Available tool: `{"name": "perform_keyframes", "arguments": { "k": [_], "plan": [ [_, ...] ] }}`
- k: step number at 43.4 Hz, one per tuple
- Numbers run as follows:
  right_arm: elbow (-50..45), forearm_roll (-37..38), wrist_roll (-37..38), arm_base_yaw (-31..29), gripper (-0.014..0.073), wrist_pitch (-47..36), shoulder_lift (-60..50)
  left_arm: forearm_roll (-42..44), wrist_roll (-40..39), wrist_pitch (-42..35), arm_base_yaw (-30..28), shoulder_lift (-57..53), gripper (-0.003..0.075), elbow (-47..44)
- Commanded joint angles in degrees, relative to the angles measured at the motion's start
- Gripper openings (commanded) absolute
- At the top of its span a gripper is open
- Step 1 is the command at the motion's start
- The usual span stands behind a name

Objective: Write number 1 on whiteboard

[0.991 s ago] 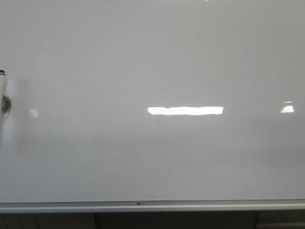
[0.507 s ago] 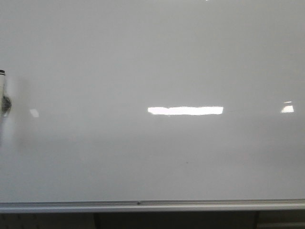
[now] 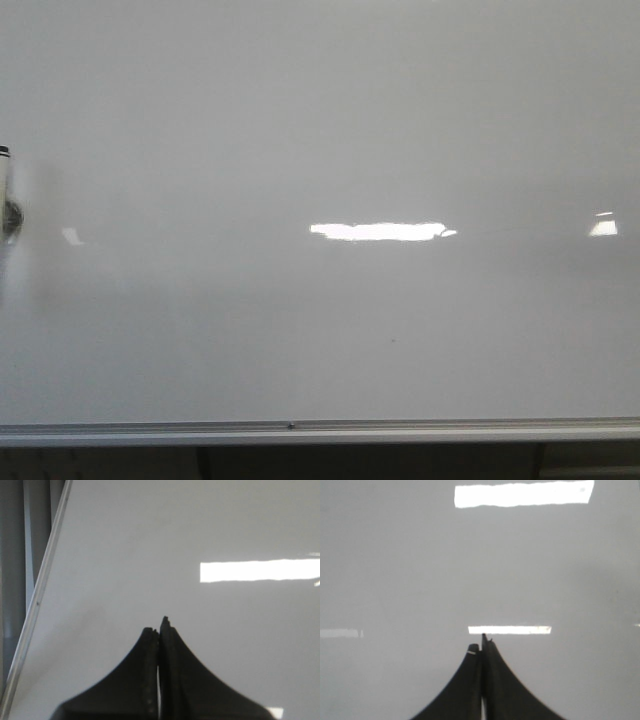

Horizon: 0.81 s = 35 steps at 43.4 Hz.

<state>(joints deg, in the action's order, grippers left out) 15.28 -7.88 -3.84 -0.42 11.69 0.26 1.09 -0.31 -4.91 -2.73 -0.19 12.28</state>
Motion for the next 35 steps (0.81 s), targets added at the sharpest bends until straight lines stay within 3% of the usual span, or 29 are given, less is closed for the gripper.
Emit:
{"name": "perform_keyframes", "arguments": {
  "k": [1, 15, 29, 35],
  "plan": [
    [8.12, 0.05, -0.11, -0.22, -0.0069, -0.14, 4.17, -0.09, -0.61, 2.27, 0.44, 3.08, -0.002, 8.88],
    [24.97, 0.05, -0.11, -0.22, -0.0069, 14.09, 19.95, 1.66, -0.04, 24.24, 0.44, 17.62, -0.002, 26.73],
    [26.01, 0.05, -0.11, -0.22, -0.0069, 21.29, 32.11, 0.97, 0.31, 38.06, 0.44, 30.2, -0.002, 27.53],
    [26.02, 0.05, -0.11, -0.22, -0.0069, 22.91, 36.2, 0.98, 0.31, 38.79, 0.44, 34.63, -0.002, 27.53]
  ]
}}
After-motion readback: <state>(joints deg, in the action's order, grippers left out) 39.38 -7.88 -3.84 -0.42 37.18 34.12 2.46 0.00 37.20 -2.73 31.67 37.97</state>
